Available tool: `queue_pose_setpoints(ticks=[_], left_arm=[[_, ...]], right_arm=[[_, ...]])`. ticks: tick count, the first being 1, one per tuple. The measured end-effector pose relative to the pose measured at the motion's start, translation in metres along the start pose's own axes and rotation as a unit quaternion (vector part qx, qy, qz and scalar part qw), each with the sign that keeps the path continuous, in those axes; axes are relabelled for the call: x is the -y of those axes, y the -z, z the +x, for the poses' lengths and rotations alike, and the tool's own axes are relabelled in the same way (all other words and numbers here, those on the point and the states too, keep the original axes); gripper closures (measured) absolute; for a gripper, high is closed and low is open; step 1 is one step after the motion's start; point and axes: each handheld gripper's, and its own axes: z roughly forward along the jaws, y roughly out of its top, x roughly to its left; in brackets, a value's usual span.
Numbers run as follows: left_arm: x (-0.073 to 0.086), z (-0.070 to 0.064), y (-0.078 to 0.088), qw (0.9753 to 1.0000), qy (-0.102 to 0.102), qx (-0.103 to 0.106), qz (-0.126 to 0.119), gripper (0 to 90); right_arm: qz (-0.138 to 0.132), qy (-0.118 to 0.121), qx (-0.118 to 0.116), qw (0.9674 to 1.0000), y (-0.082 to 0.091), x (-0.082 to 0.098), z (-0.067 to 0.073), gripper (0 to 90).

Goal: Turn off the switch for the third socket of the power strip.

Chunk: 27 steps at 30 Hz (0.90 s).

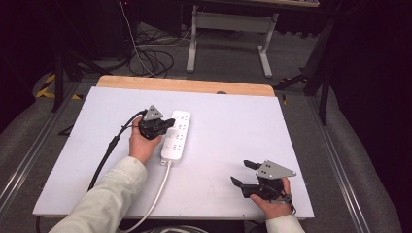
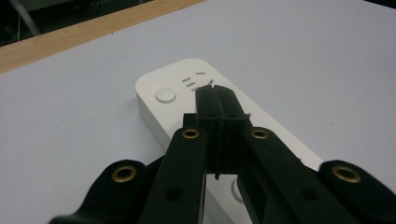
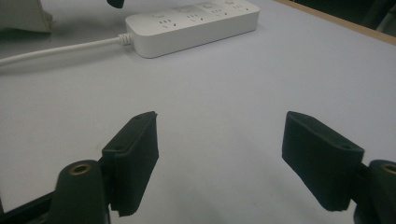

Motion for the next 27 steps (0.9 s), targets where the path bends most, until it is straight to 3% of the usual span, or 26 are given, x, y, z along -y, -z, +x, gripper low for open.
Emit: queue_pose_setpoints(ticks=[9,19,27], left_arm=[[0.006,0.003,-0.009,0.9999,0.006,-0.004,0.011,90.0],[0.009,0.003,-0.014,0.9998,0.017,-0.009,0.005,90.0],[0.009,0.001,-0.016,0.9998,0.011,-0.018,0.005,90.0]], right_arm=[[0.000,0.000,-0.002,1.0000,0.000,0.000,0.000,27.4],[0.001,-0.001,-0.004,1.0000,0.000,0.000,0.000,27.4],[0.001,0.000,-0.007,1.0000,-0.001,0.000,0.001,27.5]])
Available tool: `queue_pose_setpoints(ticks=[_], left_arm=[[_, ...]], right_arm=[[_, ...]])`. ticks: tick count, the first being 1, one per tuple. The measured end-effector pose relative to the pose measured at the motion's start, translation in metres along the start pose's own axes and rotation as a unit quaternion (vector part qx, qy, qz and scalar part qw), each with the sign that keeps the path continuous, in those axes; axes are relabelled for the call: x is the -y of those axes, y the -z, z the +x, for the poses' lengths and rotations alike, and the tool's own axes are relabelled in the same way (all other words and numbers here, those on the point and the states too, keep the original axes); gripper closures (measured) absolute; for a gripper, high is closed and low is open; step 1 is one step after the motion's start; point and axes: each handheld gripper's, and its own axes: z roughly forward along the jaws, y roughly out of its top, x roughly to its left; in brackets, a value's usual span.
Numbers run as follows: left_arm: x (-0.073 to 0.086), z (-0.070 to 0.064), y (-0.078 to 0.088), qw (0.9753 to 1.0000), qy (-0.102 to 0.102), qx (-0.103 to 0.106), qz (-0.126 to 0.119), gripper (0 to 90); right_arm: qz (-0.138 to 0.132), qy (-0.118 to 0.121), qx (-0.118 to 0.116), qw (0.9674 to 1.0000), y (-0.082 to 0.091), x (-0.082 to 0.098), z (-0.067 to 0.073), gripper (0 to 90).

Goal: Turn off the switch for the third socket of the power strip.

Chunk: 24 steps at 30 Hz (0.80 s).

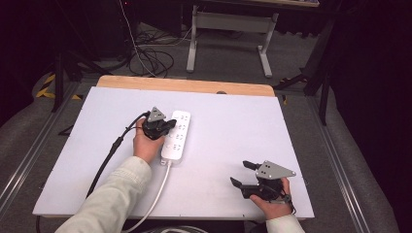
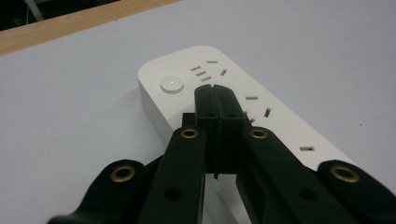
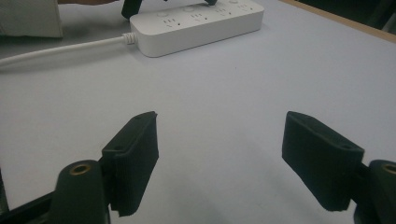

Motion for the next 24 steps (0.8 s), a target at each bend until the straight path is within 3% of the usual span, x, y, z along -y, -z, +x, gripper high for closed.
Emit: queue_pose_setpoints(ticks=[16,20,24], left_arm=[[-0.002,-0.007,-0.001,0.9996,0.015,-0.019,0.016,90.0],[-0.002,-0.009,-0.001,0.9994,0.002,-0.031,0.017,90.0],[-0.003,-0.012,-0.001,0.9991,0.011,-0.034,0.020,90.0]], right_arm=[[0.001,0.002,-0.002,1.0000,-0.001,0.000,0.001,27.4],[0.002,0.003,-0.003,1.0000,-0.001,0.000,0.001,27.4],[0.002,0.003,-0.003,1.0000,-0.001,0.000,0.001,27.4]])
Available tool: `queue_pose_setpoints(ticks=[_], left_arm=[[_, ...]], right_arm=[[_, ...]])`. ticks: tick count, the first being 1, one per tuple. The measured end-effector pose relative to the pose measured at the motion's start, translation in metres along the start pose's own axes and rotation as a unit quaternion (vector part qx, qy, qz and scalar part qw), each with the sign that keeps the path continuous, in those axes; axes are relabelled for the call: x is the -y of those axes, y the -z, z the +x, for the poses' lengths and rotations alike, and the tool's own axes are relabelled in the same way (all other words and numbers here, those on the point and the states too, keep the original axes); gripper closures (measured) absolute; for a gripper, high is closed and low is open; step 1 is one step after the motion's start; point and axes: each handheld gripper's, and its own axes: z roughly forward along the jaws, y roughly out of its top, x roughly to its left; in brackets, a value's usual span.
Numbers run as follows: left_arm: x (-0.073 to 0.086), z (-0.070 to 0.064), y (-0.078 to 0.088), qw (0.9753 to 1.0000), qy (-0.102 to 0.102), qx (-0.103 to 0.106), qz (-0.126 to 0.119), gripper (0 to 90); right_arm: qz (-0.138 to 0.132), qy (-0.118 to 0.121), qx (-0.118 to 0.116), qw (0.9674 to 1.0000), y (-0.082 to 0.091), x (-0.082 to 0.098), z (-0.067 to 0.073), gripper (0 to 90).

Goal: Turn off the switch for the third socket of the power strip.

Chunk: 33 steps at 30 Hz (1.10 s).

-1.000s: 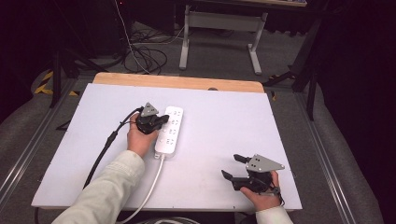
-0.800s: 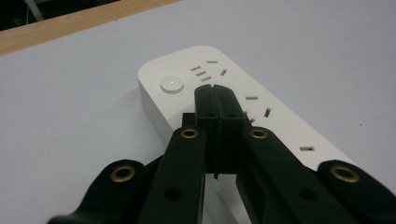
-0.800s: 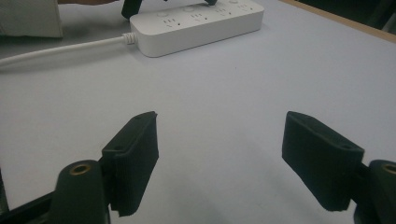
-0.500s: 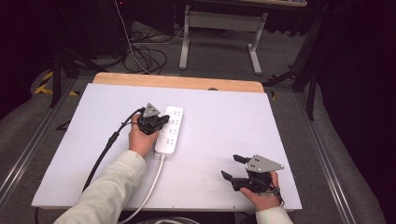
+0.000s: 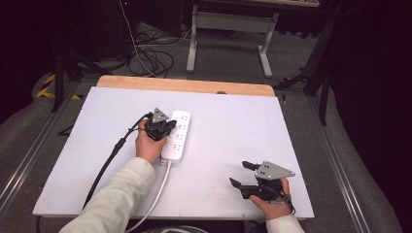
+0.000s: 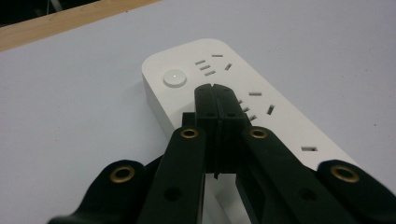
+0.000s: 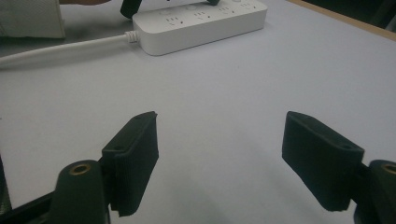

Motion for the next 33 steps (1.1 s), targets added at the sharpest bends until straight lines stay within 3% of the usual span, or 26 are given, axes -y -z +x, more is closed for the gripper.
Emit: queue_pose_setpoints(ticks=[16,22,23,24,26,27,29,33], left_arm=[[-0.004,-0.003,-0.001,0.9997,-0.004,-0.016,0.020,90.0],[-0.004,-0.001,0.000,0.9998,0.004,-0.003,0.017,90.0],[-0.008,0.003,0.005,0.9996,0.027,0.004,0.010,90.0],[-0.010,0.003,0.007,0.9992,0.038,0.012,0.000,90.0],[-0.016,0.004,0.016,0.9991,0.031,0.010,-0.025,90.0],[-0.018,0.004,0.019,0.9988,0.038,0.017,-0.027,90.0],[-0.020,0.004,0.022,0.9986,0.041,0.020,-0.025,90.0],[-0.021,0.004,0.031,0.9997,0.017,0.010,-0.017,90.0]], right_arm=[[0.001,0.003,-0.002,1.0000,0.000,0.000,0.001,27.4],[-0.001,0.004,-0.004,1.0000,0.000,0.000,0.001,27.4],[0.000,0.003,-0.004,1.0000,0.000,0.000,0.001,27.4],[-0.001,0.003,-0.004,1.0000,0.000,0.000,0.001,27.4],[0.000,0.003,-0.004,1.0000,0.000,0.000,0.001,27.4],[0.000,0.003,-0.002,1.0000,0.000,0.000,0.001,27.4],[0.001,0.004,-0.002,1.0000,-0.001,0.000,0.001,27.3],[0.001,0.004,-0.002,1.0000,0.000,0.000,0.002,27.4]])
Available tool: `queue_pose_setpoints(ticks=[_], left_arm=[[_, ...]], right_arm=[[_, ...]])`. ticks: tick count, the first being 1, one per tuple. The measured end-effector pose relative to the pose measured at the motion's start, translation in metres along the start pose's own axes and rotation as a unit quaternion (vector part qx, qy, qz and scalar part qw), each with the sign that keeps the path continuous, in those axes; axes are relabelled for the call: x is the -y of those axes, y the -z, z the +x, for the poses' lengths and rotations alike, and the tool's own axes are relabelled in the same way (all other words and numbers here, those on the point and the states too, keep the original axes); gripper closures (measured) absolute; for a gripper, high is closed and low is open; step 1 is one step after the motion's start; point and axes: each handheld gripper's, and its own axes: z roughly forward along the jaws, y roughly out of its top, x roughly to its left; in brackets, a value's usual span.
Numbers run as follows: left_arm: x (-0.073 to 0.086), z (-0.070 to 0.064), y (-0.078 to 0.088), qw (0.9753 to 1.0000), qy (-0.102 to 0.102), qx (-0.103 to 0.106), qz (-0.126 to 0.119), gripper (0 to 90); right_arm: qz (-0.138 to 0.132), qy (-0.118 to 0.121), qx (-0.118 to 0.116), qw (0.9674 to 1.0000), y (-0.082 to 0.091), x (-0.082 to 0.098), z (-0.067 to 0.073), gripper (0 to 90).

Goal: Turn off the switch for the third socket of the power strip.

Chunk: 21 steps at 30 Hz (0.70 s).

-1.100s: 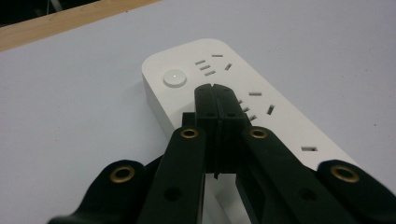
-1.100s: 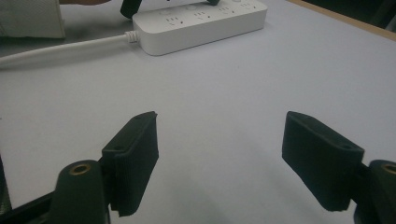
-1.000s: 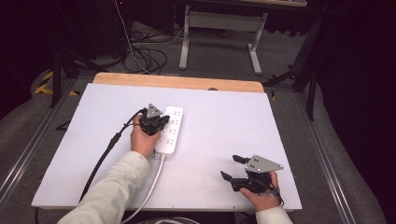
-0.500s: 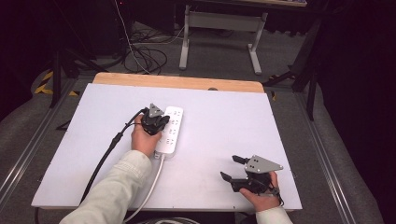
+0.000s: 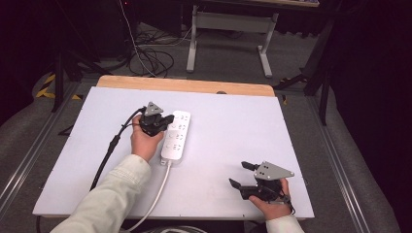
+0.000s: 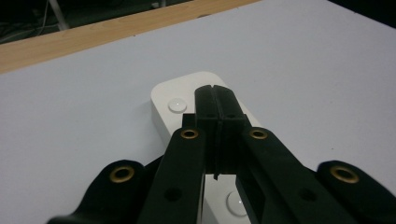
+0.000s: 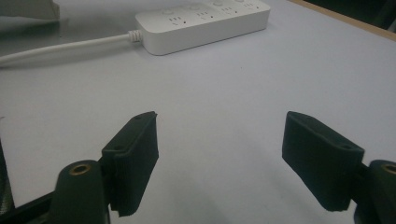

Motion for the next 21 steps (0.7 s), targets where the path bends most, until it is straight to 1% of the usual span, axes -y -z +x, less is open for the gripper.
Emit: queue_pose_setpoints(ticks=[1,2,3,4,5,8,11,12,15,16,17,18,19,20,21], left_arm=[[-0.001,0.000,0.002,1.0000,-0.004,0.000,-0.001,90.0],[-0.001,-0.001,0.003,1.0000,-0.001,0.004,-0.002,90.0],[-0.002,-0.002,0.004,1.0000,-0.003,0.003,-0.004,90.0],[-0.003,-0.004,0.005,0.9999,0.003,0.010,-0.006,90.0],[-0.004,-0.005,0.006,0.9999,0.004,0.010,-0.007,90.0],[-0.005,-0.004,0.007,0.9999,-0.001,0.008,-0.007,90.0],[-0.004,-0.003,0.008,0.9999,0.002,0.010,-0.001,90.0],[-0.005,-0.002,0.009,1.0000,0.000,0.009,-0.003,90.0],[-0.006,-0.003,0.012,0.9999,0.001,0.010,-0.009,89.8],[-0.007,-0.003,0.013,0.9999,0.003,0.012,-0.010,88.7],[-0.008,-0.003,0.014,0.9999,0.002,0.013,-0.011,83.5],[-0.008,-0.005,0.015,0.9996,0.009,0.022,-0.012,75.9],[-0.008,-0.005,0.017,0.9997,0.005,0.023,-0.011,75.9],[-0.009,-0.006,0.019,0.9996,0.001,0.024,-0.012,71.9],[-0.010,-0.008,0.022,0.9996,-0.005,0.026,-0.012,65.7]], right_arm=[[0.000,0.000,0.000,1.0000,0.000,0.000,0.000,27.4],[0.000,0.000,0.001,1.0000,0.000,0.000,0.000,27.4],[0.000,0.000,0.001,1.0000,0.000,0.000,0.000,27.4],[0.000,0.000,0.001,1.0000,0.000,0.000,0.000,27.4],[0.000,0.000,0.001,1.0000,0.000,0.000,0.000,27.4],[0.000,-0.001,0.001,1.0000,0.000,0.000,-0.001,27.4],[0.001,0.000,0.002,1.0000,0.000,0.000,0.000,27.4],[0.001,0.000,0.002,1.0000,0.000,0.000,0.000,27.4],[0.001,-0.002,0.002,1.0000,0.000,0.000,-0.001,27.4],[0.001,-0.002,0.002,1.0000,0.000,0.000,-0.001,27.4],[0.001,-0.002,0.002,1.0000,0.000,0.000,-0.001,27.4],[0.001,-0.001,0.002,1.0000,0.000,0.000,-0.001,27.4],[0.001,-0.001,0.002,1.0000,0.000,0.000,-0.001,27.4],[0.000,-0.002,0.002,1.0000,0.000,0.000,0.000,27.4],[-0.001,-0.001,0.003,1.0000,0.000,0.000,-0.001,27.4]])
